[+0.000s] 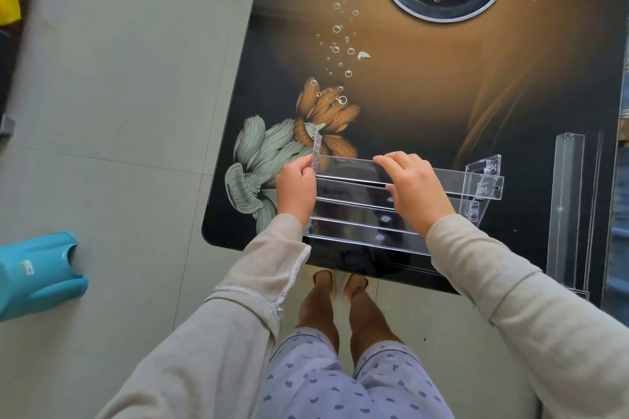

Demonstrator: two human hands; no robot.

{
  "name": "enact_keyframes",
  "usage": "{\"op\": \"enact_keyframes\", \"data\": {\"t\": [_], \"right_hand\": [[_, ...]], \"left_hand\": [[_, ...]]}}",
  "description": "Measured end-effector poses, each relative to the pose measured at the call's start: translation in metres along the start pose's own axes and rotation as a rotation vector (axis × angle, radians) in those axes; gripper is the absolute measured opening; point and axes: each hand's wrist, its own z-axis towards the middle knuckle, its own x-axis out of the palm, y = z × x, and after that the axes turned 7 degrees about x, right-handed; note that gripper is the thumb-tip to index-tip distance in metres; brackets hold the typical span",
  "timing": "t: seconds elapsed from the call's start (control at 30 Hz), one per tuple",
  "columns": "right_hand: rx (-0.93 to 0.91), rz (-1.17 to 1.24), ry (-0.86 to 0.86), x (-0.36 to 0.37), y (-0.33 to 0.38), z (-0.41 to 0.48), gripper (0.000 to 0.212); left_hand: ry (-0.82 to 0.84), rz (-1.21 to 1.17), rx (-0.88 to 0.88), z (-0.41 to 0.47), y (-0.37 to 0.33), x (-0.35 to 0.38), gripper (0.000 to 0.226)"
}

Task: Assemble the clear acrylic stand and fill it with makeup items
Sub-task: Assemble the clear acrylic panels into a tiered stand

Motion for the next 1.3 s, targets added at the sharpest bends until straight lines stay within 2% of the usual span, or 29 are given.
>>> {"op": "enact_keyframes", "data": {"t": [0.6,1.3], "right_hand": [[0.022,0.028,0.027,-0.003,0.001,0.003,0.048],[0.056,0.057,0.046,0.005,-0.001,0.006,0.048]], "left_hand": [[-0.027,-0.045,0.061,-0.004,0.003,0.003,0.033],[-0.068,-0.024,0.045,-0.002,0.009,0.005,0.035]]}}
